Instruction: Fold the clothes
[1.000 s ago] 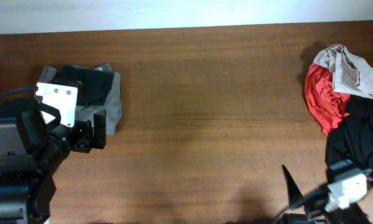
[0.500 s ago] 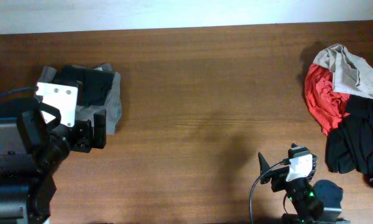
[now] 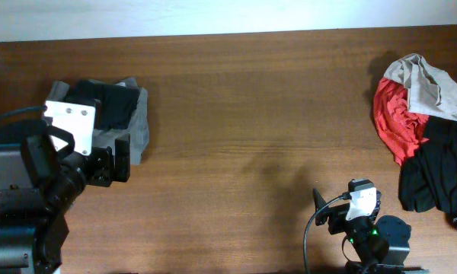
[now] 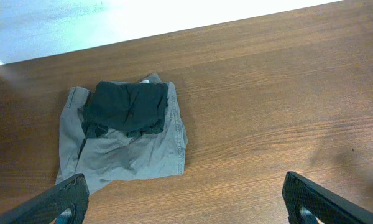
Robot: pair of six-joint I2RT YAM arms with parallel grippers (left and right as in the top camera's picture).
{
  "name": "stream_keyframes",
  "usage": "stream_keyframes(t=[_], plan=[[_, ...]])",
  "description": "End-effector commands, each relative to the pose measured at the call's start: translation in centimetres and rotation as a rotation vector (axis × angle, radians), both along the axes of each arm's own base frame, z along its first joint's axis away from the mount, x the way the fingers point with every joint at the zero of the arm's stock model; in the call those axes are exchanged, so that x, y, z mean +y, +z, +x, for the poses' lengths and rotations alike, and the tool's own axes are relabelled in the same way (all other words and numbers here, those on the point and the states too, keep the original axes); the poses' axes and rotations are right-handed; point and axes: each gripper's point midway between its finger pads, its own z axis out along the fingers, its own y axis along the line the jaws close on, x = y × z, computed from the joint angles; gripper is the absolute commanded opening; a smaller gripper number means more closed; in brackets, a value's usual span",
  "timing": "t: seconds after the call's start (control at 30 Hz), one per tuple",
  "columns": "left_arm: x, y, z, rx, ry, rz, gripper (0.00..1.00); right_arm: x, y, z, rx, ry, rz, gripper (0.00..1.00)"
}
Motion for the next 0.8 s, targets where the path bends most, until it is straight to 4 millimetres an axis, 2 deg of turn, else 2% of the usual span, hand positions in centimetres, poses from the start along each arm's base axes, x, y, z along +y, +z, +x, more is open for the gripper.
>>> stream_keyframes(t=[0.0, 0.57, 0.67, 0.77], plan=[[-0.3, 0.2, -0.1, -0.005, -0.008, -0.014, 0.99, -0.1, -0.2, 0.0, 0.000, -0.010, 0.008, 0.99], [-0.3, 0.2, -0.2, -0.005, -0.007, -0.013, 0.99, -0.1, -0.2, 0.0, 0.000, -0.010, 0.007, 0.99], [-0.2, -0.9, -1.7, 0.043, -0.001, -0.009, 0.99, -0.1, -0.2, 0.0, 0.000, -0.010, 0.008, 0.99], [0.2, -1.5, -1.8, 0.019, 0.012, 0.010, 0.99, -0.1, -0.2, 0.0, 0.000, -0.010, 0.007, 0.99]])
